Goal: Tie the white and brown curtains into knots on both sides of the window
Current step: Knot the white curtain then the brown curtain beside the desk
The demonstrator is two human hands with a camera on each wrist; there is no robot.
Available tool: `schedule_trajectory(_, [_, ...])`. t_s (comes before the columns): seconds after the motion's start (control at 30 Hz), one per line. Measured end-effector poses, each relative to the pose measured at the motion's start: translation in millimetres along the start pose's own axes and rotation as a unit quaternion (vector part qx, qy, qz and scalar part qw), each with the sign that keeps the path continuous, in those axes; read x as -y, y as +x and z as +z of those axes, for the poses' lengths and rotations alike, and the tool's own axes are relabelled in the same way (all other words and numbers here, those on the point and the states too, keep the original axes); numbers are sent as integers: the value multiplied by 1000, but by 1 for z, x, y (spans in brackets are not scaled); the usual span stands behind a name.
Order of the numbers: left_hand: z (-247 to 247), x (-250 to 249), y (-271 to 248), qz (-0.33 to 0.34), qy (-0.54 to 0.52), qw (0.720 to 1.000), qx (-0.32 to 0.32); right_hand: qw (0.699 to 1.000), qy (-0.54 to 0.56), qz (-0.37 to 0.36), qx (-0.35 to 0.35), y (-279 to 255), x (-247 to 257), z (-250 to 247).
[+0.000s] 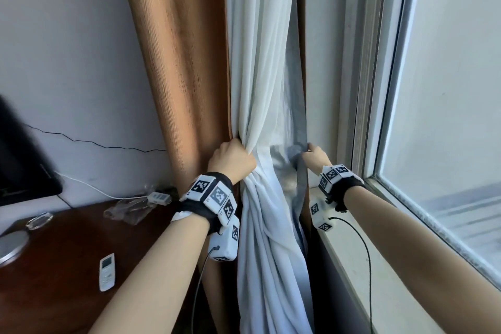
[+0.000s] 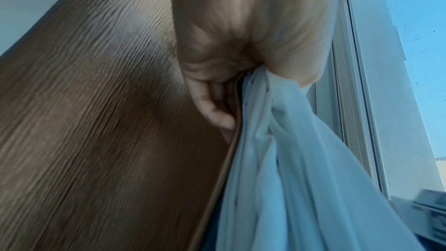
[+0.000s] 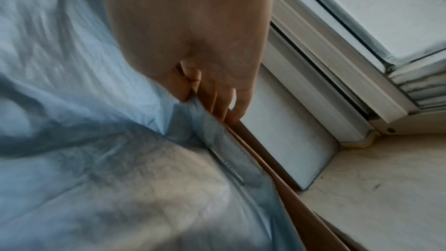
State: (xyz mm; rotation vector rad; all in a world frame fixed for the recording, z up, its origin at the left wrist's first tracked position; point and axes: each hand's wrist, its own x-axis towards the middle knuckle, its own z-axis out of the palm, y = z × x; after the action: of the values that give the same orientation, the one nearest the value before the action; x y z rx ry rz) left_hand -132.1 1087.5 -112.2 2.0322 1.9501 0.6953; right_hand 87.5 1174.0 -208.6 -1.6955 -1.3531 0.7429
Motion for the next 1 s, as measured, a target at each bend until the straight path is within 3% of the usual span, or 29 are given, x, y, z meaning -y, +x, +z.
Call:
schedule_trajectory(0.13, [1, -11, -6, -5, 20, 998, -51, 998, 27, -57, -26, -51, -8, -19])
schedule_trajectory(0.27, [11, -24, -6, -6, 21, 998, -65, 980, -79, -181, -36, -109, -7, -26])
schedule_trajectory(0.43, [20, -37, -12, 2, -1, 999, -43, 934, -218, -283, -12, -150, 16, -19])
schedule_trajectory(0.57, [20, -40, -13, 2, -28, 1000, -4, 903, -303, -305, 4, -172, 36, -18])
schedule_trajectory(0.7, [17, -43, -11, 23, -96, 992, 81, 884, -355, -304, 1, -184, 46, -15])
schedule_trajectory(0.87, [12, -54, -16, 31, -275, 941, 194, 872, -384, -302, -10, -187, 47, -14])
schedule_trajectory(0.93, [15, -57, -21, 28, -265, 943, 198, 870, -390, -302, -18, -185, 44, -14])
schedule_trajectory(1.0, [22, -58, -24, 21, -180, 975, 131, 866, -389, -314, -22, -185, 43, -15])
